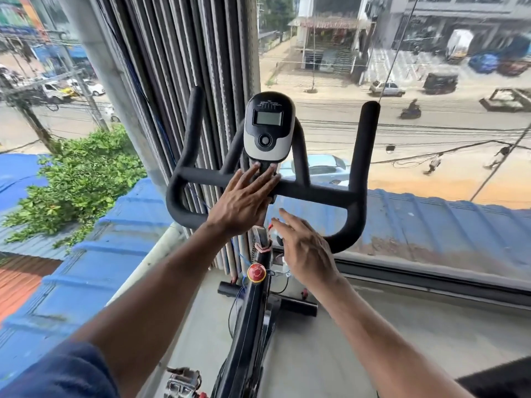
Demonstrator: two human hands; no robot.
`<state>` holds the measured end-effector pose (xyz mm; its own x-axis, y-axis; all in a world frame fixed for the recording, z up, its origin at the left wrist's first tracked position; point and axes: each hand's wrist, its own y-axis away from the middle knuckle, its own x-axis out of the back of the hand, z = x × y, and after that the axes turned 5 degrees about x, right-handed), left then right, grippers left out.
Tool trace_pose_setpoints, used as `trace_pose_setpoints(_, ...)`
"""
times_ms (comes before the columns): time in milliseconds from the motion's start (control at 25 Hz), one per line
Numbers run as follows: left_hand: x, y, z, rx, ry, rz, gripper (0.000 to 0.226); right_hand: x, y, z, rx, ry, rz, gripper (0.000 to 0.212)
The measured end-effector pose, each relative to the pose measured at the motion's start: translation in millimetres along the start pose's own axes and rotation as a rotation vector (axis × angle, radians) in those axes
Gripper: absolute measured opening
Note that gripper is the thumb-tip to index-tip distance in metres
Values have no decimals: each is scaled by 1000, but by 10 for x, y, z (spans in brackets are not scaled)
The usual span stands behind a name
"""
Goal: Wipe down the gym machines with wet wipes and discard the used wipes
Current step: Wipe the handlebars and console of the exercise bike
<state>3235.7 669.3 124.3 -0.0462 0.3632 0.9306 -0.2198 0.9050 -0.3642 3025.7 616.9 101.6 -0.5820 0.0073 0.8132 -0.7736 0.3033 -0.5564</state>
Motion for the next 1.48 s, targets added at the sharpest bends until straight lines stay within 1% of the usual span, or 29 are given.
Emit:
trace_pose_setpoints(80, -10, 5, -4, -6, 3, 21, 60, -101, 121, -57, -18, 30, -25, 50)
trace_pose_setpoints(160, -23, 0, -1, -10, 14, 27, 60, -109, 237, -53, 1, 52, -43, 56)
trace_pose_setpoints(240, -34, 1, 2, -8, 21, 34, 60, -45, 396, -5, 59, 51, -52, 58)
trace_pose_setpoints(360, -51, 8, -14, 2, 18, 41, 60, 82, 646, 152, 155, 52, -40, 53)
trace_pose_setpoints(440, -58, 17, -7, 4, 12, 42, 59, 98, 583, 147, 111, 53, -6, 48)
trace_pose_setpoints(560, -45, 13, -1, 2, 11, 26, 60, -1, 197, -52, -101, 23, 17, 45)
trace_pose_setpoints(600, -35, 12, 6, 6, 11, 25, 60, -31, 116, -110, -110, 25, 3, 48)
trace_pose_setpoints(640, -26, 13, 12, 9, 15, 27, 60, -57, 122, -129, -66, 44, -16, 50)
trace_pose_setpoints(720, -26, 27, 21, 7, 18, 31, 61, -43, 357, -43, 51, 81, -33, 53)
trace_pose_setpoints(760, -33, 29, 21, 3, 13, 32, 61, -2, 523, 37, 71, 82, -19, 53)
trace_pose_setpoints(800, -42, 27, 19, 0, 3, 31, 61, 64, 657, 122, 57, 88, 11, 51)
trace_pose_setpoints(880, -59, 19, 9, 0, -18, 34, 61, 132, 701, 247, -51, 108, 49, 46)
trace_pose_setpoints(960, -73, 26, 7, 0, -36, 44, 63, 95, 499, 259, -180, 96, 68, 45)
trace_pose_setpoints(1000, -79, 34, 10, -2, -47, 46, 66, 62, 408, 197, -197, 86, 65, 45)
trace_pose_setpoints(1040, -86, 37, 19, -7, -65, 44, 70, 19, 377, 120, -181, 84, 58, 47)
trace_pose_setpoints(1120, -84, 19, 15, -18, -109, 23, 79, -9, 509, 52, -88, 104, 27, 50)
trace_pose_setpoints(1200, -78, 5, 14, -25, -146, 10, 83, 53, 728, 149, -76, 146, 40, 52)
trace_pose_setpoints(1280, -61, -19, 82, -83, -214, 42, 80, 90, 752, 240, -171, 196, 56, 50)
trace_pose_setpoints(1360, -3, -151, 247, -218, -247, 103, 74, 44, 592, 196, -260, 214, 59, 50)
trace_pose_setpoints(1400, 22, -271, 349, -278, -253, 123, 72, 0, 534, 132, -266, 209, 61, 54)
trace_pose_setpoints(1480, 51, -565, 518, -339, -255, 129, 69, -73, 610, 41, -193, 200, 58, 65)
